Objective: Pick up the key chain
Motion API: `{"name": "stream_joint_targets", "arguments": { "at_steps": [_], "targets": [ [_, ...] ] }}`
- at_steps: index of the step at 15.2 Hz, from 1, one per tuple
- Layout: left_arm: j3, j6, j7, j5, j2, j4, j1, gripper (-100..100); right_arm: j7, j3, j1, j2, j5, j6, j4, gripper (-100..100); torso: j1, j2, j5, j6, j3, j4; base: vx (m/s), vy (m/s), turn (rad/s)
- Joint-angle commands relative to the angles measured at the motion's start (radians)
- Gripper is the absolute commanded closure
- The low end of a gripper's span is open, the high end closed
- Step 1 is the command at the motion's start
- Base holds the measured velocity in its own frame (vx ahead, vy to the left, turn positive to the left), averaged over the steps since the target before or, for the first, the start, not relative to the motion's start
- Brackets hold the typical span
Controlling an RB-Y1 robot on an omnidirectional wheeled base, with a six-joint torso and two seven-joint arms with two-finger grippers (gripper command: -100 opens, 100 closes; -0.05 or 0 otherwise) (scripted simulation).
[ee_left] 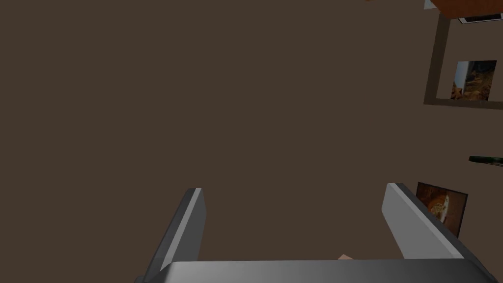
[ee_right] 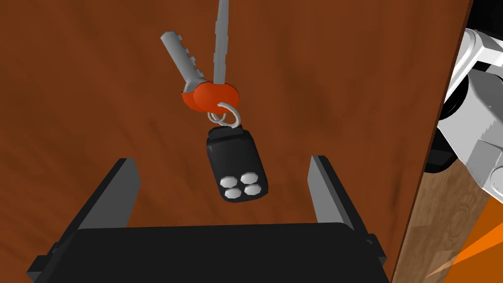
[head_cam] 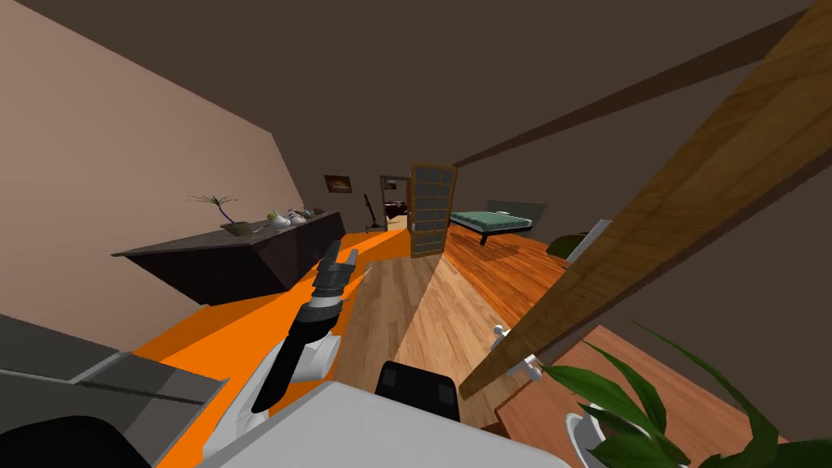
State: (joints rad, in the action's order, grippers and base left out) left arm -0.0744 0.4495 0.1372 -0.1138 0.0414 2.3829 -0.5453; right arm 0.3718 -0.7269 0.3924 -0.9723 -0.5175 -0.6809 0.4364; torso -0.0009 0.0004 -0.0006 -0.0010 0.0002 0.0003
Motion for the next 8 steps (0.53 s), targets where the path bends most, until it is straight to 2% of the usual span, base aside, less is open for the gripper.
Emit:
{"name": "stream_joint_targets", "arguments": {
  "at_steps": [1,2,3,4,6,7,8],
  "targets": [
    [0.000,0.000,0.000,0.000,0.000,0.000,0.000,0,-0.014,0.050,0.046,0.012,-0.015,0.019,0.038,-100,0.000,0.000,0.000,0.000,0.000,0.000,-0.094,-0.013,0.328],
    [0.000,0.000,0.000,0.000,0.000,0.000,0.000,0,-0.014,0.057,0.046,0.012,-0.015,0.019,0.038,-100,0.001,0.002,0.000,0.001,0.001,0.000,-0.071,-0.014,0.104],
    [0.000,0.000,0.000,0.000,0.000,0.000,0.000,0,-0.020,0.088,0.080,0.042,-0.036,0.025,0.042,-100,0.001,0.002,0.001,0.002,0.001,0.000,-0.070,-0.011,0.305],
    [0.000,0.000,0.000,0.000,0.000,0.000,0.000,0,-0.020,0.106,0.084,0.042,-0.036,0.025,0.042,-100,0.001,0.002,0.001,0.001,0.002,0.001,-0.073,-0.016,0.298],
    [0.000,0.000,0.000,0.000,0.000,0.000,0.000,0,-0.020,0.116,0.084,0.042,-0.036,0.025,0.042,-100,0.001,0.002,0.001,0.002,0.001,0.000,-0.039,-0.006,0.039],
    [0.000,0.000,0.000,0.000,0.000,0.000,0.000,0,-0.027,0.156,0.122,0.072,-0.057,0.030,0.045,-100,0.002,0.001,0.001,0.002,0.001,0.000,-0.043,0.002,0.253],
    [0.000,0.000,0.000,0.000,0.000,0.000,0.000,0,-0.027,0.174,0.122,0.072,-0.057,0.030,0.045,-100,0.002,0.001,0.001,0.001,0.000,0.000,-0.059,-0.002,0.328]
  ]
}}
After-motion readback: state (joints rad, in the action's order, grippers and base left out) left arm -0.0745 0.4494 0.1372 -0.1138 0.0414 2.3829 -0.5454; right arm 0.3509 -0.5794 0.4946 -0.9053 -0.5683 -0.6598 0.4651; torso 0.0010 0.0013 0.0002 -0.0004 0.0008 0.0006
